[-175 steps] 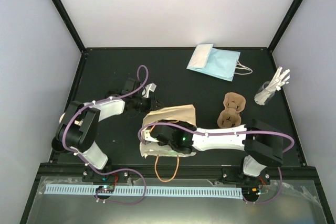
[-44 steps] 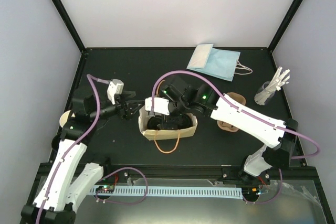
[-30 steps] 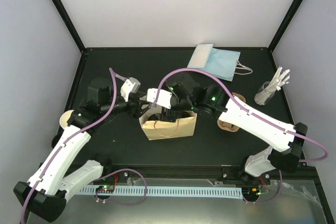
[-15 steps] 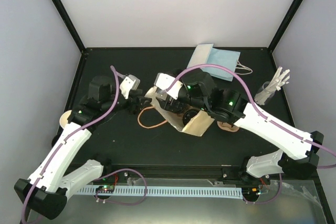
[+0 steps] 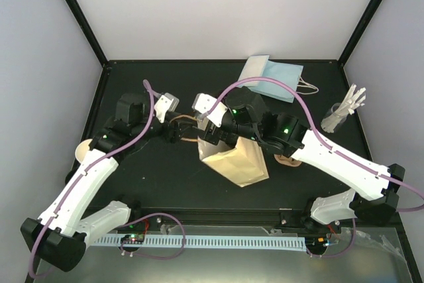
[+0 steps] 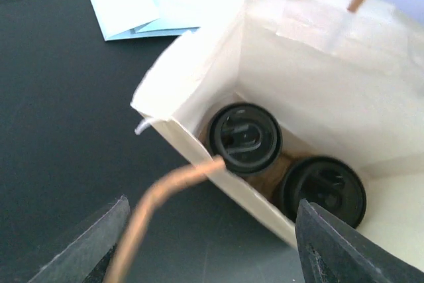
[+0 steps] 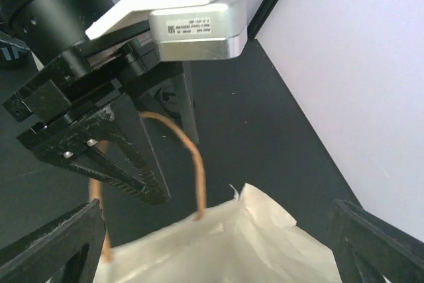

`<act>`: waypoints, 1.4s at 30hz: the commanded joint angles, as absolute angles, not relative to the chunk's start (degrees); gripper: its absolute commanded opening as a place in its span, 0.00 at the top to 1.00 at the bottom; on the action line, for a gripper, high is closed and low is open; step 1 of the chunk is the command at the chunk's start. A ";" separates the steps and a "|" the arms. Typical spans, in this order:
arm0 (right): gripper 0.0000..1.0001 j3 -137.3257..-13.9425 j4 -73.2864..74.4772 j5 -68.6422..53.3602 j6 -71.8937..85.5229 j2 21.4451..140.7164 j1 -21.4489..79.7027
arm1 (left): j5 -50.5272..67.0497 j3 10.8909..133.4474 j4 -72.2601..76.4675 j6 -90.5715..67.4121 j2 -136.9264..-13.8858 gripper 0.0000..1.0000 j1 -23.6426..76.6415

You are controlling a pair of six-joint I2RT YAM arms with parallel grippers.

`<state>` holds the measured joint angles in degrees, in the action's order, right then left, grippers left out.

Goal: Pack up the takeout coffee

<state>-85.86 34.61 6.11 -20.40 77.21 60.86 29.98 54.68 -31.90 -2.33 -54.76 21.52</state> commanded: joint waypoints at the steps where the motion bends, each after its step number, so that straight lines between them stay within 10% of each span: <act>1: 0.07 -85.49 31.11 5.25 -18.86 76.60 60.48 | 30.01 58.88 -33.64 -3.71 -54.00 0.30 21.75; 14: 0.07 -77.35 26.57 5.78 -16.57 70.49 60.56 | 27.59 63.79 -47.65 -16.53 -52.51 0.16 21.80; 42: 0.07 -69.44 8.03 1.07 8.17 61.73 60.52 | 22.52 55.56 -32.04 -37.01 -49.89 0.21 36.32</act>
